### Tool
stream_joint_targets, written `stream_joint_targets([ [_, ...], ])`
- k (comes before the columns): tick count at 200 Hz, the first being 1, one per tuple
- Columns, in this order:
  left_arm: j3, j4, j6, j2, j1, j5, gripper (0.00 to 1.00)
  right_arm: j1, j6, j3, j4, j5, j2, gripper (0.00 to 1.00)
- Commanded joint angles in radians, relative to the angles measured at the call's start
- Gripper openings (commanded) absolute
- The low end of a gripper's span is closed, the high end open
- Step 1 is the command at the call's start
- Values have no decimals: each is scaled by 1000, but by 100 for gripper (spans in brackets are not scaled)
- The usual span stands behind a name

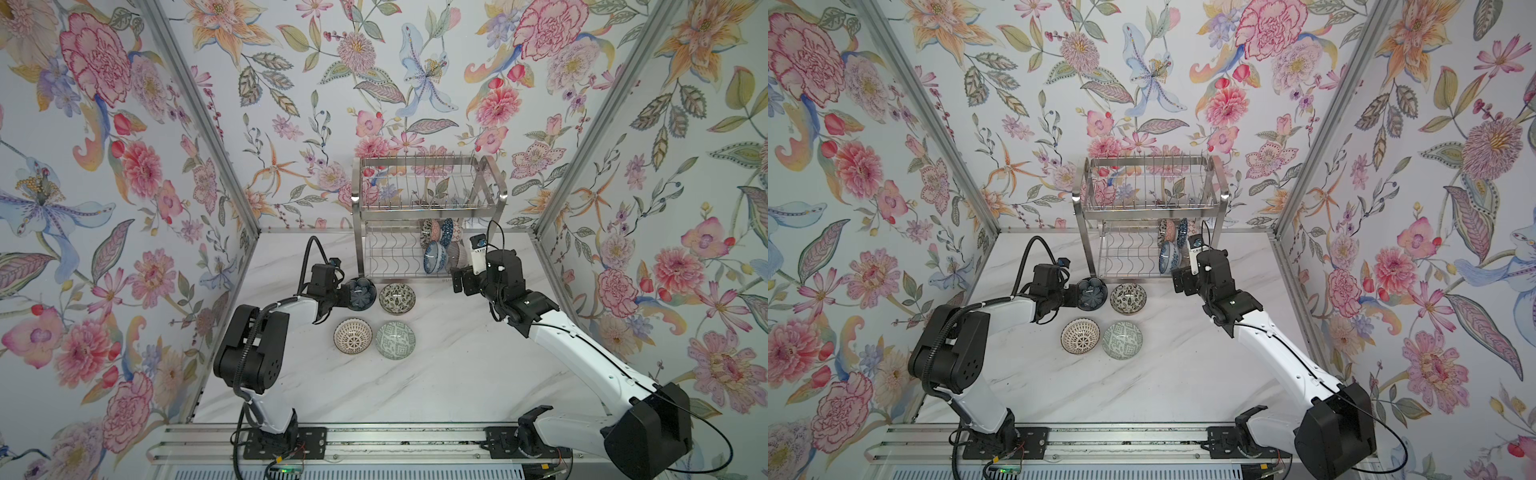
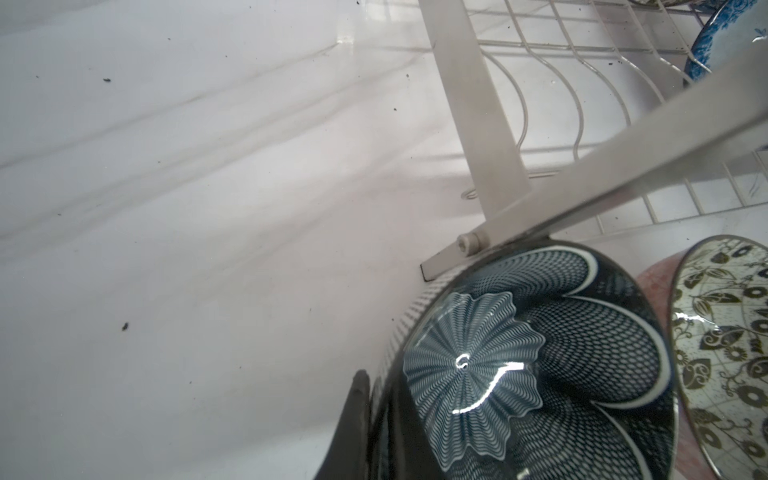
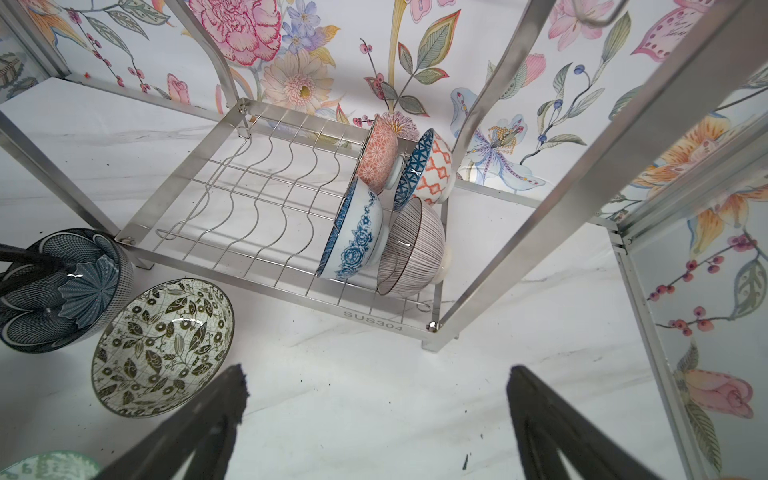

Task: Load the bowls into the dish rack
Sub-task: 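Lower the left gripper onto the dark geometric bowl's rim and close it, then lift the dark geometric bowl with the left gripper while the right gripper reaches toward it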

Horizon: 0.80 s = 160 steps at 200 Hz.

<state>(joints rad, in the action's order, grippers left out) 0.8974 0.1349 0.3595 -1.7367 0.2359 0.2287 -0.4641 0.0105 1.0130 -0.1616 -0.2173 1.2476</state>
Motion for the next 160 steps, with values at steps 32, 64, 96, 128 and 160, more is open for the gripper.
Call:
stream_joint_targets([
  [32,-24,6,-27,143,-17,-20,0,5,2,-11,3,0,-11,99],
  [64,-50,13,-10,271,-12,-24,0,-7,-16,1,-8,28,-17,99],
  [96,-91,45,22,408,9,-46,0,-64,-40,25,-19,44,-21,99],
  [128,-102,66,34,504,90,-115,0,-140,-67,77,-26,47,4,99],
  [160,-77,70,28,530,210,-208,0,-214,-108,141,-33,65,47,99],
])
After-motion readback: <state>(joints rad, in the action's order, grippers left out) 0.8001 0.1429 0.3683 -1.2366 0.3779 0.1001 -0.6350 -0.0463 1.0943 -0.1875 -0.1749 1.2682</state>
